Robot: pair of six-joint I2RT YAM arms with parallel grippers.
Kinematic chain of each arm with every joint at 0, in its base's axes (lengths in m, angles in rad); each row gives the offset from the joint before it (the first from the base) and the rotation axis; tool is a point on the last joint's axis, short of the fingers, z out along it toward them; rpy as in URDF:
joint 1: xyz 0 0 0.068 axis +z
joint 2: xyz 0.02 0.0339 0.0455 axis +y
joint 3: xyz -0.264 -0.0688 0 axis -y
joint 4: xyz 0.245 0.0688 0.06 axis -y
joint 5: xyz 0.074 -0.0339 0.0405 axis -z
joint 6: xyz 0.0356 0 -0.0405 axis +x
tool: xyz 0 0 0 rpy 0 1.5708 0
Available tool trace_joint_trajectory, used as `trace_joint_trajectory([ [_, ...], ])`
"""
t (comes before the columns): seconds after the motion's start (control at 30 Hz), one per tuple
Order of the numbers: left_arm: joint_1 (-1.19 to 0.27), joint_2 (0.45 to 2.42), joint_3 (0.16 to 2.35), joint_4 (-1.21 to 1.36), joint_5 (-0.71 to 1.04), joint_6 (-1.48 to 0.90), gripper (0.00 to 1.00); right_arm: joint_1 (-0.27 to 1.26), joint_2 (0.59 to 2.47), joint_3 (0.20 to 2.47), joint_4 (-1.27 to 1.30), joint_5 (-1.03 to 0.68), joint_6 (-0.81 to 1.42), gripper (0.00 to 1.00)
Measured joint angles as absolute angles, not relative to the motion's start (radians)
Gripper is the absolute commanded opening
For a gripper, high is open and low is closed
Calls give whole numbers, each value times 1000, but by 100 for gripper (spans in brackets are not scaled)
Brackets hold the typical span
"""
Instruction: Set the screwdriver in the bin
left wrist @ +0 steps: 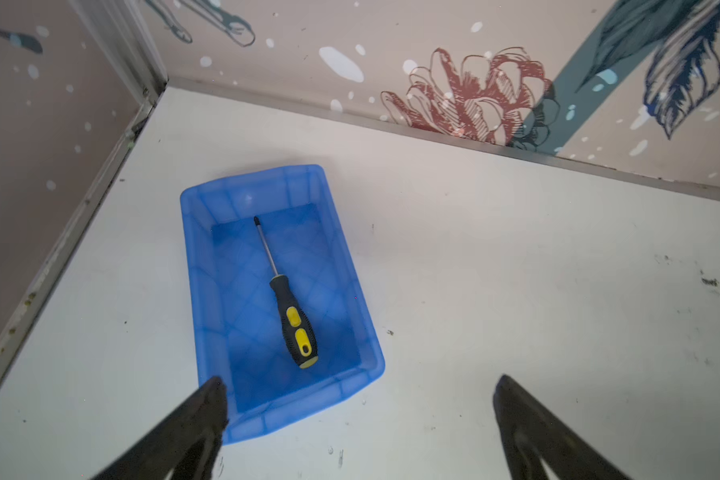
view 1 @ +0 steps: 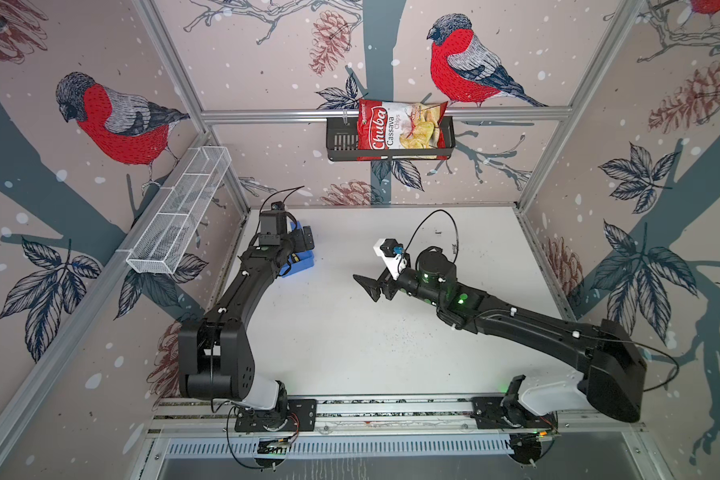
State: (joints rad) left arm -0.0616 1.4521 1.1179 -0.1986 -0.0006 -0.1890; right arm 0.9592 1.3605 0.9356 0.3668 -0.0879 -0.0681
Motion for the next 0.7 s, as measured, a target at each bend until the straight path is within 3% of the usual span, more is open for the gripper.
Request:
trace_joint_trajectory([
  [0.4, -208, 1202, 720, 190, -109, -76, 99, 711, 1142, 644, 443, -33, 104, 99],
  [0.7, -213, 1144, 446, 552, -165, 36, 98, 448, 976, 438, 479, 35, 136, 99],
])
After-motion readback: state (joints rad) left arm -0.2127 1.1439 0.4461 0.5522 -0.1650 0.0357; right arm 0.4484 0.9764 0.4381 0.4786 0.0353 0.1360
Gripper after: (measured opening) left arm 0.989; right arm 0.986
